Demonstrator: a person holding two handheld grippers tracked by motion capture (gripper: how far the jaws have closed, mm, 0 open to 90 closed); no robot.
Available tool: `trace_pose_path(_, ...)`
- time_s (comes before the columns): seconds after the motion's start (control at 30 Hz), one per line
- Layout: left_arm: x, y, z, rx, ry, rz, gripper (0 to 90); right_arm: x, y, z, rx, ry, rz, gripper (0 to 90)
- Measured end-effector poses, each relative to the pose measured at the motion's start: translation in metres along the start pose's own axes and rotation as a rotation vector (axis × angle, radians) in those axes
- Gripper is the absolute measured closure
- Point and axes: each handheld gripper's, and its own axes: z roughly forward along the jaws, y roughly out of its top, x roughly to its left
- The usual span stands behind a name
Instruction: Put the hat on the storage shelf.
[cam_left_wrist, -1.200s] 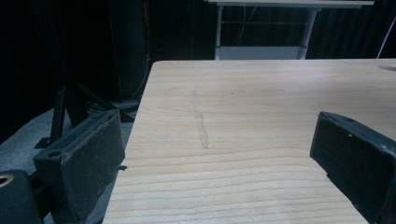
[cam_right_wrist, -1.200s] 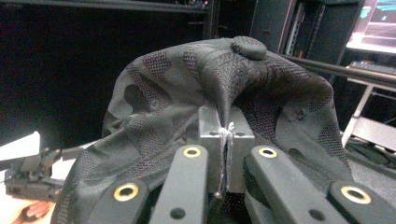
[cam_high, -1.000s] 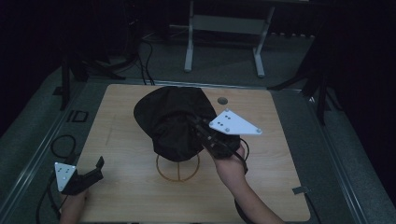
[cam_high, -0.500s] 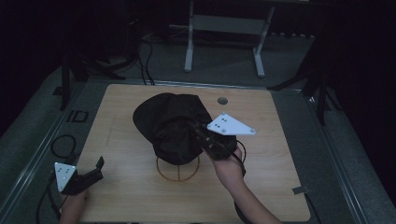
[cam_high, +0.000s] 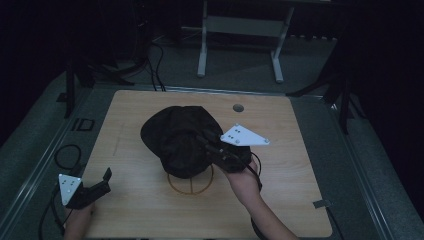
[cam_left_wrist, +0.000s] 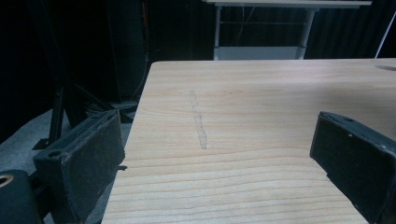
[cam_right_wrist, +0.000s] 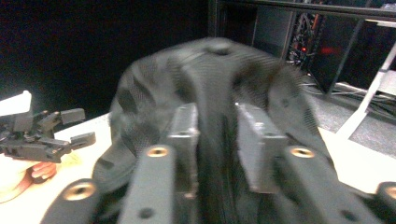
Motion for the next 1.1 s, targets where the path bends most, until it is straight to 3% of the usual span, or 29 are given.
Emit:
trace_pose_path(0.2,0.0,0.0,0.0,0.001,-0.001,0.003,3.4,-0.002,-0.002,0.0,0.007,0.004,0.005,58.4)
trace_pose_path(0.6,0.0,0.0,0.0,0.001,-0.001,0.002,3.4,-0.005,0.001,-0.003,0.001,0.009,0.016,56.8)
trace_pose_path(1.1,0.0,0.0,0.0,0.0,0.0,0.002,3.4,-0.015,0.004,-0.012,-0.011,-0.01,0.004,39.7)
